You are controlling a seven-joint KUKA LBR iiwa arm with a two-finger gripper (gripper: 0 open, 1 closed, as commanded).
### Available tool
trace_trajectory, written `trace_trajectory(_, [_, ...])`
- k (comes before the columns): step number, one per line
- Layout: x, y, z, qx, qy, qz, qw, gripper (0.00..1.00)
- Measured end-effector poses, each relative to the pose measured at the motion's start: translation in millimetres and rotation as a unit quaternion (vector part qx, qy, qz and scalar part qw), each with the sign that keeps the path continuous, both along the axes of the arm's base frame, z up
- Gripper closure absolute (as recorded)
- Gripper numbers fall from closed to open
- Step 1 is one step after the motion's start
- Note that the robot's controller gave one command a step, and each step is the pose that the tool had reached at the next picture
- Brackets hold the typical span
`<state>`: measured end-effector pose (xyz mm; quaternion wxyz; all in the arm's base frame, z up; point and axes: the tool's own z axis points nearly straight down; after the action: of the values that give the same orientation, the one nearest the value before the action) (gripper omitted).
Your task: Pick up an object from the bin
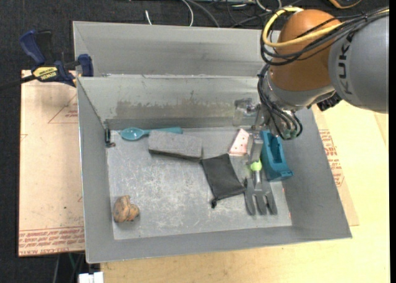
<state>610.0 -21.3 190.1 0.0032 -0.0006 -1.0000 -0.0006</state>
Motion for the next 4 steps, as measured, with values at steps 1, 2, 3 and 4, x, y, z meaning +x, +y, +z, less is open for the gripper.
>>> trace_trajectory(1, [1.5,0.0,5.1,0.000,-0.0041,0.000,1.0000,0.00])
trace_trajectory(2, [-6.0,-6.6,5.5,0.000,-0.0037,-0.004,1.0000,0.00])
trace_trajectory(3, [-4.2,37.4,-25.9,0.000,-0.0053,0.045,0.9990,0.00])
trace_trajectory(4, [-23.5,-0.6,-37.6,0.001,-0.0056,0.028,0.9996,0.00])
